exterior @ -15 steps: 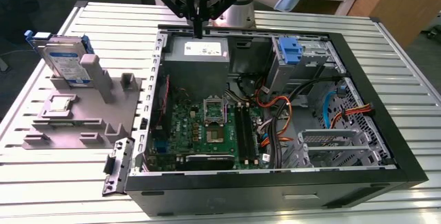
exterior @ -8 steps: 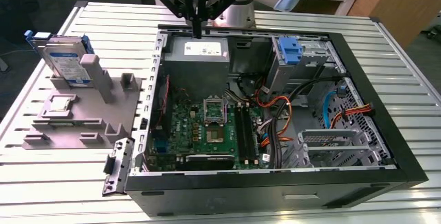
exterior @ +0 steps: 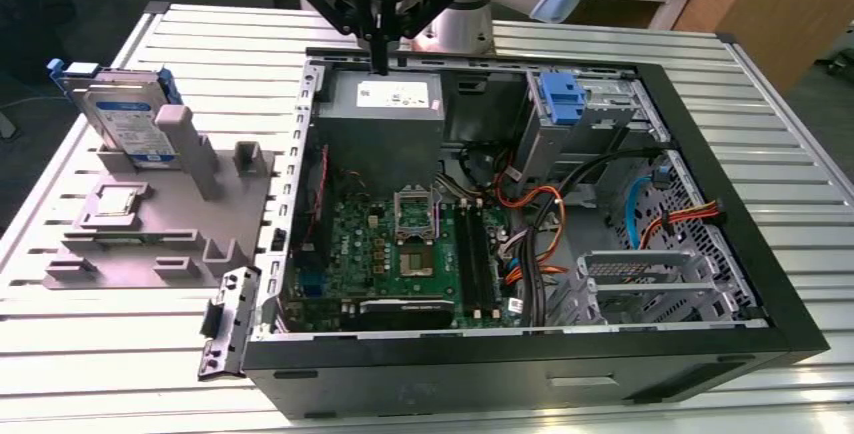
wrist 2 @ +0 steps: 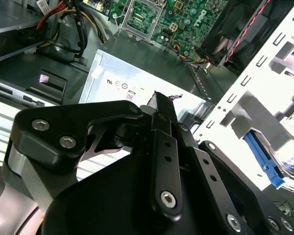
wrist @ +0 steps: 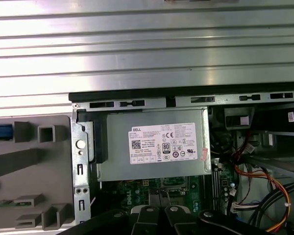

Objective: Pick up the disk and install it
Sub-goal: 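Reach for the disk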

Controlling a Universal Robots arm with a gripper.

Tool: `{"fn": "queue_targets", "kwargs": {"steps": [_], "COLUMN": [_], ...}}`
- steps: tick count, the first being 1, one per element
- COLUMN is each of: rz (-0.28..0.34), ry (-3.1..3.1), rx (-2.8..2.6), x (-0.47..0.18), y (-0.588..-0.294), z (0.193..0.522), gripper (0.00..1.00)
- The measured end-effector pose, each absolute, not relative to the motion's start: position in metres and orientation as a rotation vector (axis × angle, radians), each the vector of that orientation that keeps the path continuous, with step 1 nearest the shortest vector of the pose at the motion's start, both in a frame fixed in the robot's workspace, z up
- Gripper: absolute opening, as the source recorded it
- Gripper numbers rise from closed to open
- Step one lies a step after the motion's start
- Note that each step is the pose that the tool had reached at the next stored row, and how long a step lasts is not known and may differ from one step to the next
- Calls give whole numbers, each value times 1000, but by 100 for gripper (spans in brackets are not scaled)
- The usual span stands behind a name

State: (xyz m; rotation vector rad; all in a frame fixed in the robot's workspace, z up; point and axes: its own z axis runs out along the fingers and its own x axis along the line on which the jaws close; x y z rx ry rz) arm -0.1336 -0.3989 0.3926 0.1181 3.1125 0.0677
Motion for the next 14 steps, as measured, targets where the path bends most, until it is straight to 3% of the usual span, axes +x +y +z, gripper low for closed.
{"fn": "queue_targets", "kwargs": {"steps": [14], "rz": [68], "ry": [3112], "rx": [118], "x": [-137], "y": [-399], "z": [392], "gripper": [10]}}
